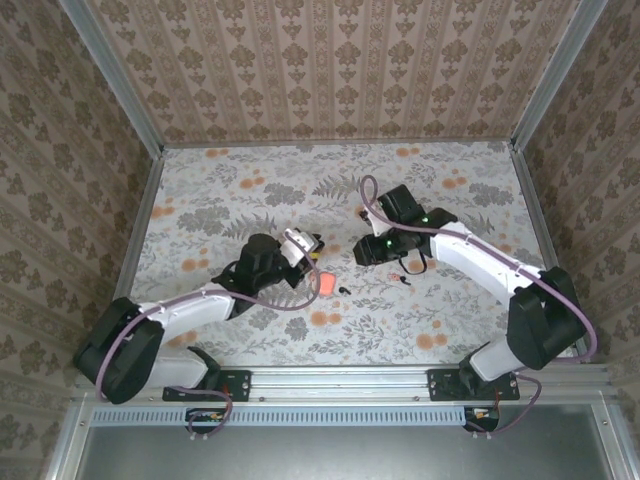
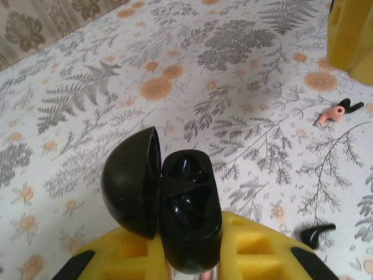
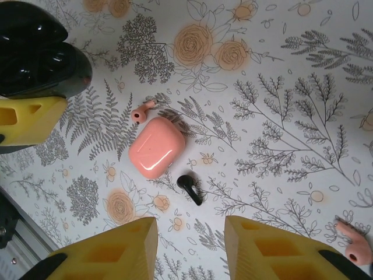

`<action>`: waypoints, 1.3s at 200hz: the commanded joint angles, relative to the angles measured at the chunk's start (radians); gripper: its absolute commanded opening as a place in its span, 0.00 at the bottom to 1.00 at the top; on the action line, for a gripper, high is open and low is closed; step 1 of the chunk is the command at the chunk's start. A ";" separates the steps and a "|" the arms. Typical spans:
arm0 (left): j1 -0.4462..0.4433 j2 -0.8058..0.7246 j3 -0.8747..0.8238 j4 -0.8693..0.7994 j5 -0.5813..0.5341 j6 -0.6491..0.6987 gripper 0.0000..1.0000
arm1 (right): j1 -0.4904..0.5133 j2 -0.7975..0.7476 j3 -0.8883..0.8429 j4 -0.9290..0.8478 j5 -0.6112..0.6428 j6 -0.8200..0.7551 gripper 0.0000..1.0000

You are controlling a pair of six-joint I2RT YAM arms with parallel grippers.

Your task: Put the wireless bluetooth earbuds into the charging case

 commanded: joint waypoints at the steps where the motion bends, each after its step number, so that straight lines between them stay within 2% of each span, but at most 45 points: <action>1: 0.050 -0.062 -0.045 -0.032 0.079 -0.090 0.09 | 0.023 0.084 0.083 -0.171 0.028 -0.064 0.36; 59: 0.172 -0.218 -0.126 -0.099 0.091 -0.165 0.09 | 0.129 0.350 0.317 -0.379 0.118 -0.163 0.36; 105: 0.220 -0.294 -0.148 -0.156 0.066 -0.172 0.09 | 0.187 0.491 0.419 -0.436 0.167 -0.232 0.37; 123: 0.220 -0.312 -0.159 -0.158 0.057 -0.178 0.09 | 0.199 0.520 0.425 -0.431 0.166 -0.238 0.37; 131: 0.250 -0.320 -0.163 -0.160 0.054 -0.180 0.09 | 0.203 0.531 0.426 -0.432 0.171 -0.240 0.37; 191: 0.251 -0.376 -0.177 -0.187 0.030 -0.192 0.09 | 0.211 0.564 0.403 -0.366 0.207 -0.240 0.37; 260: 0.253 -0.394 -0.173 -0.210 0.017 -0.176 0.09 | 0.221 0.578 0.380 -0.342 0.159 -0.248 0.35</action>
